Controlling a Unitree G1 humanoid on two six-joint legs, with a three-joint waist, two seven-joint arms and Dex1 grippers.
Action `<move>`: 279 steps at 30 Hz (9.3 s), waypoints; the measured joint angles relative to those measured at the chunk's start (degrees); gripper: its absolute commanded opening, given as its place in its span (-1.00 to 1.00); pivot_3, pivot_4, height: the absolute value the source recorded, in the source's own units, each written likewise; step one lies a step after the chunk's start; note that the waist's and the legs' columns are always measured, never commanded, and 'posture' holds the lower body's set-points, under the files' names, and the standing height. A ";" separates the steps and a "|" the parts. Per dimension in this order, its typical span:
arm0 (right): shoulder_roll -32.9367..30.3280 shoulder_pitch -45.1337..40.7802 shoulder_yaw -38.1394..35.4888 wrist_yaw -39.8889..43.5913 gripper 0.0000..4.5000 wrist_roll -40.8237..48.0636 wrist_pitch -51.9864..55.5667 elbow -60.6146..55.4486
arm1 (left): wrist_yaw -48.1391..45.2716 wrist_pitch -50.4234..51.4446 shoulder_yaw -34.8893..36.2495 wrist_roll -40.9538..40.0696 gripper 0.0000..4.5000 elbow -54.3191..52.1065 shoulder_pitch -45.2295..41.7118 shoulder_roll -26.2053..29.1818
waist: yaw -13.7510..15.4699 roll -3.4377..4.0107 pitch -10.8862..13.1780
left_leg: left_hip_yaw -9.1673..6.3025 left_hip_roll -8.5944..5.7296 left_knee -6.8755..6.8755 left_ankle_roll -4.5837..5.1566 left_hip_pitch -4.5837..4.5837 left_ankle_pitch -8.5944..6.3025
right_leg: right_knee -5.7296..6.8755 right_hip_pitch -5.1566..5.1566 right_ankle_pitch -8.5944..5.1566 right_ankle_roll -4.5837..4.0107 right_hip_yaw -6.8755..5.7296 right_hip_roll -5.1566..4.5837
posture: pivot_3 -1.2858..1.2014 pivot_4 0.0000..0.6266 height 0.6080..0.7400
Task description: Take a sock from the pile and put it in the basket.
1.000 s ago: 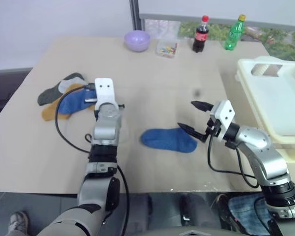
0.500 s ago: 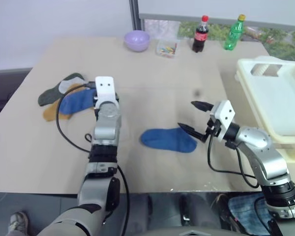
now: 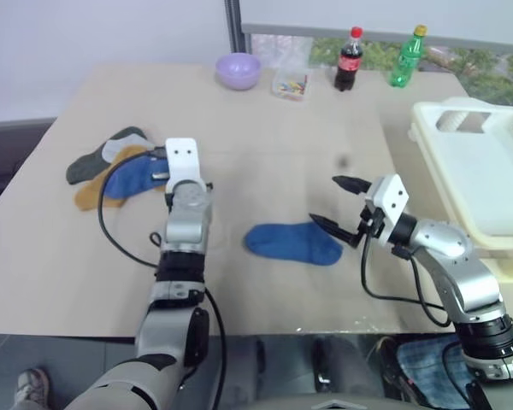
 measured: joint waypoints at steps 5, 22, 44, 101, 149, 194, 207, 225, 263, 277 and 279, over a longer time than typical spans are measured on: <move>-0.13 0.04 0.00 0.01 1.00 0.00 0.00 0.00 | -0.31 -1.11 -0.03 -0.11 -0.78 0.49 -0.16 0.11 | 0.01 0.00 0.00 | 0.00 0.00 0.00 0.00 0.00 0.00 | 0.00 0.00 0.00 0.00 0.00 0.00 | 0.03 -0.52 1.00; -0.13 0.22 0.00 -0.16 1.00 -0.03 0.01 -0.01 | 1.29 -3.27 -0.37 1.22 0.04 5.02 -2.27 0.09 | 0.02 0.00 0.00 | 0.02 0.00 0.00 0.00 0.00 0.00 | 0.00 0.00 0.00 0.00 0.00 0.00 | 0.03 -0.52 1.00; 0.59 -0.82 -0.12 1.71 1.00 3.97 -1.53 -1.06 | 1.27 -3.95 -0.85 1.21 0.04 6.79 -2.60 0.01 | 0.00 0.00 0.00 | 0.02 0.00 0.00 0.00 0.00 0.00 | 0.00 0.00 0.00 0.01 0.00 0.00 | 0.03 -0.52 1.00; -0.90 -6.08 -4.50 0.92 1.00 10.34 0.55 -4.23 | -3.92 6.83 -6.60 5.40 -0.99 -15.81 5.14 0.73 | -0.15 0.00 0.00 | -0.08 0.01 0.03 0.01 0.04 0.00 | 0.04 0.00 0.01 0.00 0.06 0.01 | 0.03 -0.52 1.00; -1.69 -3.43 -4.32 0.54 1.00 7.76 0.43 -4.36 | -8.65 -9.52 -8.57 10.04 -0.11 -8.63 8.66 7.31 | 0.25 0.01 0.00 | 0.01 0.02 0.08 0.01 0.00 0.00 | 0.02 0.01 0.01 0.01 0.01 -0.04 | 0.03 -0.52 1.00; -2.61 -3.08 -4.61 3.01 1.00 7.28 -2.34 -4.26 | -22.55 0.96 -7.58 4.85 -0.96 -20.62 11.11 5.20 | 0.01 0.01 0.00 | -0.06 0.02 0.09 0.01 0.01 0.00 | 0.03 0.01 0.01 0.01 0.06 -0.01 | 0.03 -0.52 1.00; -3.67 -2.82 -5.23 3.24 1.00 8.19 -2.03 -4.48 | -33.14 5.80 -10.19 -2.27 -0.96 -20.67 7.59 1.90 | 0.69 0.01 0.00 | 0.02 0.00 0.12 0.01 -0.02 0.00 | -0.01 0.04 0.01 0.02 0.01 -0.01 | 0.03 -0.52 1.00; -7.51 4.33 -6.96 -1.83 1.00 10.81 10.21 -11.74 | -45.31 12.78 -13.87 -14.06 -0.20 -18.59 2.23 -2.92 | -0.10 0.03 0.01 | -0.16 0.05 0.15 0.02 0.02 0.00 | 0.01 0.06 -0.01 0.02 0.08 0.07 | 0.03 -0.52 1.00; 6.82 -17.35 2.23 -16.31 -0.98 -3.54 41.00 6.12 | -49.31 21.54 -2.57 -28.26 -1.00 -30.11 11.23 10.09 | -0.46 0.10 0.01 | -0.35 0.12 0.10 0.01 -0.14 -0.01 | 0.06 -0.11 0.01 0.00 0.05 -0.04 | 0.03 -0.52 1.00; 6.03 1.63 -4.36 -21.49 -0.98 4.79 59.08 -25.68 | -53.84 23.88 -2.64 -36.10 -1.00 -46.80 26.28 18.61 | -0.26 0.11 -0.01 | -0.23 0.05 0.00 0.02 0.06 0.00 | -0.03 -0.01 -0.14 -0.21 0.15 -0.04 | 0.03 -0.52 1.00; 6.07 2.14 -4.41 -22.31 -0.98 4.84 59.30 -26.01 | -54.08 23.40 -4.57 -36.10 -1.00 -46.77 26.25 18.66 | -0.29 0.11 -0.01 | -0.24 0.05 0.00 0.02 0.06 0.00 | -0.04 -0.02 -0.12 -0.18 0.15 -0.01 | 0.03 -0.52 1.00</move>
